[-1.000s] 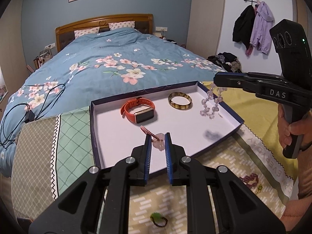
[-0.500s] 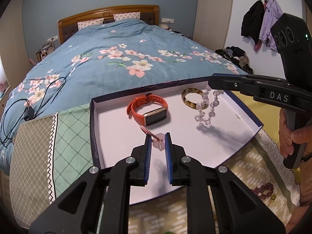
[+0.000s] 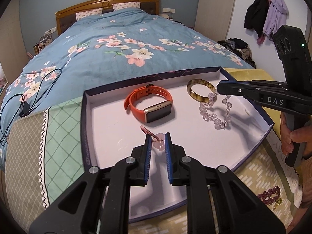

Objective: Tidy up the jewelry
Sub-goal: 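Carry the hair clip and crystal bracelet into the white box and open both tools, then withdraw both tools from the box toward the remaining jewelry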

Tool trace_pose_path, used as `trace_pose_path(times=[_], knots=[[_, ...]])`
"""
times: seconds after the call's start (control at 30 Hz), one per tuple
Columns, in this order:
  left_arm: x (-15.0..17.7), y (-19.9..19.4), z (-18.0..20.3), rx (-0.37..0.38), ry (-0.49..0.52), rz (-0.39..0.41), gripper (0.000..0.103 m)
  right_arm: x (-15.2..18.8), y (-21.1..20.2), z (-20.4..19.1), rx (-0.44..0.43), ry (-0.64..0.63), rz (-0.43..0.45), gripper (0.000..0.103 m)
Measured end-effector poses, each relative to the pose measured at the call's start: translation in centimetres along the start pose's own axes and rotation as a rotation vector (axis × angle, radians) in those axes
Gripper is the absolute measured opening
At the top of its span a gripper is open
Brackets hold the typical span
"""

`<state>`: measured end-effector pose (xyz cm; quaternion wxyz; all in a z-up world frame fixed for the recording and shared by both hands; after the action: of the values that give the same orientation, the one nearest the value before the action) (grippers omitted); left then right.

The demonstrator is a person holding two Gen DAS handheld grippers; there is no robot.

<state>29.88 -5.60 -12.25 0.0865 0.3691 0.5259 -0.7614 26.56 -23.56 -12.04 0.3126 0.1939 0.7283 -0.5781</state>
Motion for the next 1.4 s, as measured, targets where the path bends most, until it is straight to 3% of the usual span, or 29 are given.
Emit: trace_pose_path(times=[0.33, 0.47, 0.63, 0.93, 1.1, 1.4], knots=[[-0.7, 1.9, -0.4, 0.009, -0.051, -0.030, 0.015, 0.3, -1.1, 0.8, 0.029, 0.017, 0.016, 0.013], [-0.7, 1.2, -0.1, 0.016, -0.049, -0.004, 0.023, 0.7, -3.4, 0.6, 0.015, 0.007, 0.054, 0.021], [-0.3, -1.7, 0.6, -0.028, -0.012, 0.057, 0.036, 2.5, -6.9, -0.6, -0.017, -0.066, 0.095, 0.034], [3.5, -8.3, 2.5, -0.013, 0.040, 0.148, 0.038, 9.3, -9.3, -1.8, -0.057, -0.146, -0.002, 0.034], [6.6, -9.6, 4.1, 0.018, 0.077, 0.132, 0.041, 12.3, -9.4, -1.7, -0.059, -0.134, -0.056, 0.035], [10.6, -10.1, 6.4, 0.059, 0.117, 0.092, 0.042, 14.9, -10.7, -1.6, -0.077, -0.095, -0.069, 0.035]])
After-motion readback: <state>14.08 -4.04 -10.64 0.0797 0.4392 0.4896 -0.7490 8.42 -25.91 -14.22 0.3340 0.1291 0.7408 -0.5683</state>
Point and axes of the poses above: each gripper's, at about its wrist camera, not at the fingertips, and y roughly the way its jaws point, z to its right, x to its underside, the point moved 3 cm from there along y, roughly the way its jaws point, and after that the axes turned 9 degrees about x, right-handed, at the moved point
